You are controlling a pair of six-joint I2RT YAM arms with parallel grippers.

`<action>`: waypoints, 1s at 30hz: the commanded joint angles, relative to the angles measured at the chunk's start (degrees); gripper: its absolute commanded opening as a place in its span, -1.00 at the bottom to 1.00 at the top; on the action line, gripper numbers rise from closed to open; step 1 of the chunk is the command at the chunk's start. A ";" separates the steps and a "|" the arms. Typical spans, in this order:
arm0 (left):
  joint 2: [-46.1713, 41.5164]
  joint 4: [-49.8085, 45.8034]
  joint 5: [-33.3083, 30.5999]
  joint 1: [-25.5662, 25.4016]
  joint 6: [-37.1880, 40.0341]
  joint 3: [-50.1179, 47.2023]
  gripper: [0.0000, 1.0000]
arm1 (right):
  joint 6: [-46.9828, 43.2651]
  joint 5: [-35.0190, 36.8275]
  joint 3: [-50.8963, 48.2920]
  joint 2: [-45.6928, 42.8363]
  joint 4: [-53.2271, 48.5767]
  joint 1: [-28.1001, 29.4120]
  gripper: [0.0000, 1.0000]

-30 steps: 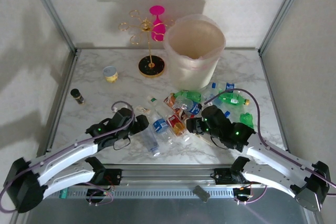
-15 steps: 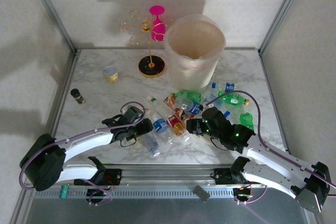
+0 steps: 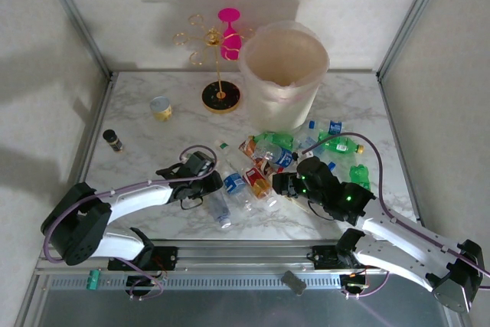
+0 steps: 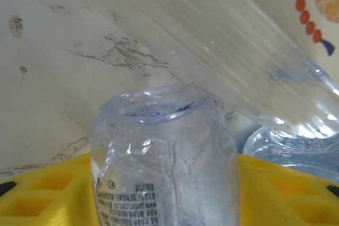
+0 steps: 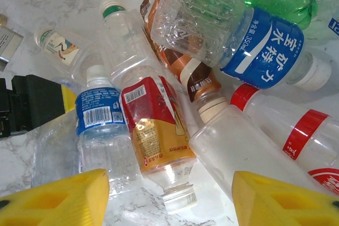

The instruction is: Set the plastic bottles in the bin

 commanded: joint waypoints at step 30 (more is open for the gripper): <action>-26.10 17.75 23.47 -0.13 17.16 13.26 -0.25 | -3.62 -36.71 11.49 5.23 27.32 -0.52 0.66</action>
